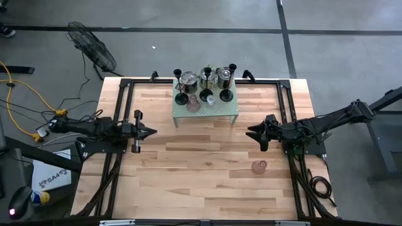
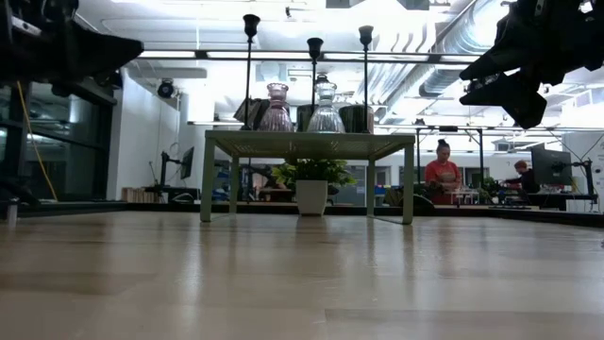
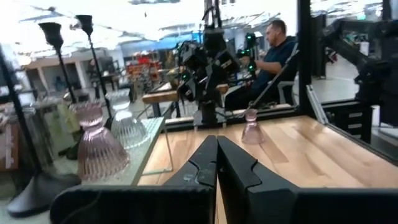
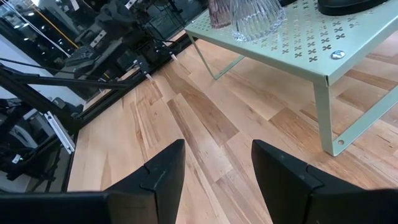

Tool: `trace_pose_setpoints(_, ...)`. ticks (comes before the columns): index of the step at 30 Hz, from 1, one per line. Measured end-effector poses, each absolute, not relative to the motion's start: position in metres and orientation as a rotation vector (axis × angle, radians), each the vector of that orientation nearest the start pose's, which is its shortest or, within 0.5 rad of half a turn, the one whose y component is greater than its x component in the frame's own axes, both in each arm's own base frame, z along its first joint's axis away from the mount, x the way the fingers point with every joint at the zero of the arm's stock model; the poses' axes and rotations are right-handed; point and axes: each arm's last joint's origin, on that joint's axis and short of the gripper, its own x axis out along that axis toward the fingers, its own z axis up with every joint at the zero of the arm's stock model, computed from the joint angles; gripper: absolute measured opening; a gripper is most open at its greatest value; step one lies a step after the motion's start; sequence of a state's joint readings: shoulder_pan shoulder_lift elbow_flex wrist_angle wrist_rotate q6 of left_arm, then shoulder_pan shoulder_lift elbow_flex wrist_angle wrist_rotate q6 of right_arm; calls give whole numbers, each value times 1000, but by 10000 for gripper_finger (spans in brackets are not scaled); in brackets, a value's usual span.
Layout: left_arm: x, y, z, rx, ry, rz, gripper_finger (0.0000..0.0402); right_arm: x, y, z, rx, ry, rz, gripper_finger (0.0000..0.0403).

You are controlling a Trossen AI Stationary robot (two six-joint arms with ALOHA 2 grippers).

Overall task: Pick & Place candle stick holders
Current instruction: Put the pink candle holder on the shelf

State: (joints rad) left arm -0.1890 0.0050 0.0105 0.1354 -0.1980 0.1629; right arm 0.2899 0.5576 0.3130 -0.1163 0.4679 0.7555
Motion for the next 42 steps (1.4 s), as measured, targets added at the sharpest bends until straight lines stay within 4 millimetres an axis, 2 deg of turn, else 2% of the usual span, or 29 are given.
trace_pose_setpoints(6,96,-14,171,169,-51,-37,0,134,26,209,613,251,-292,178)
trace_pose_setpoints(11,96,-14,170,173,-44,-52,0,134,26,209,613,251,-292,178)
trace_pose_setpoints(24,103,7,161,96,71,32,0,134,26,209,613,251,-292,178)
trace_pose_setpoints(42,103,8,161,95,76,50,0,134,26,209,613,251,-292,178)
